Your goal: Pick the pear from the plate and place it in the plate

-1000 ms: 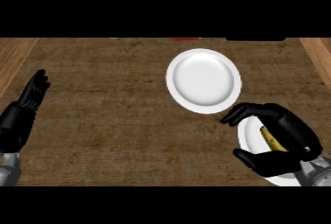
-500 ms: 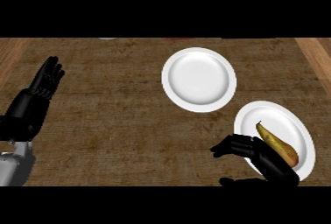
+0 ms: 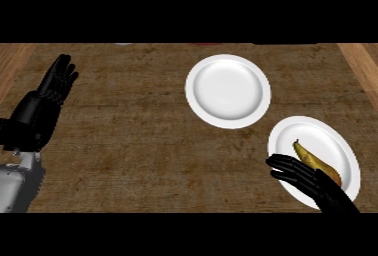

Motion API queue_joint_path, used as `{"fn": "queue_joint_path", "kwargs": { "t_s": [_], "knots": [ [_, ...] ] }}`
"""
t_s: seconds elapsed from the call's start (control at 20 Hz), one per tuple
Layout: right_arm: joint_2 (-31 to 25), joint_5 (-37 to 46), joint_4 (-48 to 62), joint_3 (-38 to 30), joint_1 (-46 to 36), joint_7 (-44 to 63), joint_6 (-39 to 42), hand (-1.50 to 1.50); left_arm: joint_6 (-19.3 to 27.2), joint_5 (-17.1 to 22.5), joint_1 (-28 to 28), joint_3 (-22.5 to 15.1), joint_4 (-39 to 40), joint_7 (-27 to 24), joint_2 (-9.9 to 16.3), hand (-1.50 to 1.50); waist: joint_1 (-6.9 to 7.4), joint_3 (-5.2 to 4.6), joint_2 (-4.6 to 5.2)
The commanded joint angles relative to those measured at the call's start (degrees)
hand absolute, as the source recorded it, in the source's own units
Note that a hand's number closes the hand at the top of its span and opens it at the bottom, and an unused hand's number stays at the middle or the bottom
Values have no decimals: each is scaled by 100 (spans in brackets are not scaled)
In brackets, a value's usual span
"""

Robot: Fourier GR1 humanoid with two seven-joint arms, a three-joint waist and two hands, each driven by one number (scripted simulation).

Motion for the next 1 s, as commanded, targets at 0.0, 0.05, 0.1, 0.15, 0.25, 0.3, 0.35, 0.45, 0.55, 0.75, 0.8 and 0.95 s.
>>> {"fn": "queue_joint_path", "kwargs": {
  "t_s": [0.0,0.05,0.1,0.15,0.25,0.3,0.35,0.45,0.55,0.75,0.8,0.95],
  "knots": [
    [-655,639,-666,-315,68,801,-234,-150,100,-91,13,-43,-277,233,-16,0,-12,-14,-31],
    [-828,880,-843,-305,3,1331,-197,-150,74,-80,21,34,-31,64,-24,0,-42,-26,-24],
    [-1110,927,-934,-437,166,1575,-81,-150,117,-98,84,-56,-260,162,-74,0,-52,-26,-42],
    [-1196,1187,-1055,-444,97,1935,-108,-150,67,-39,-31,29,-164,185,-24,0,-61,-29,-32],
    [-1607,1587,-1129,-510,89,2488,112,-150,126,-126,-144,20,34,89,-86,0,-106,-35,-13],
    [-1731,1928,-1297,-403,174,2872,148,-150,2,0,-119,159,-9,87,49,0,-98,-44,-31],
    [-1874,2007,-1377,-376,278,3191,372,-150,12,-44,53,45,-89,119,-14,0,-59,-39,-33],
    [-2237,2194,-1766,-415,237,3736,819,-150,-63,-10,-63,136,3,165,83,0,-65,-37,-22],
    [-2452,2369,-1935,-354,436,4227,1185,-150,149,-171,-39,-118,-341,414,-102,0,-55,-25,-39],
    [-2345,2630,-2176,37,187,5116,2033,-150,-29,-151,-213,42,209,-15,-152,0,9,-15,19],
    [-2122,2786,-2346,137,163,5442,2097,-150,-115,-96,0,122,-61,21,-62,0,57,-11,5],
    [-1822,3149,-1956,255,-121,5552,2300,-150,-29,-338,-223,10,376,-160,-330,0,37,-6,20]
  ]
}}
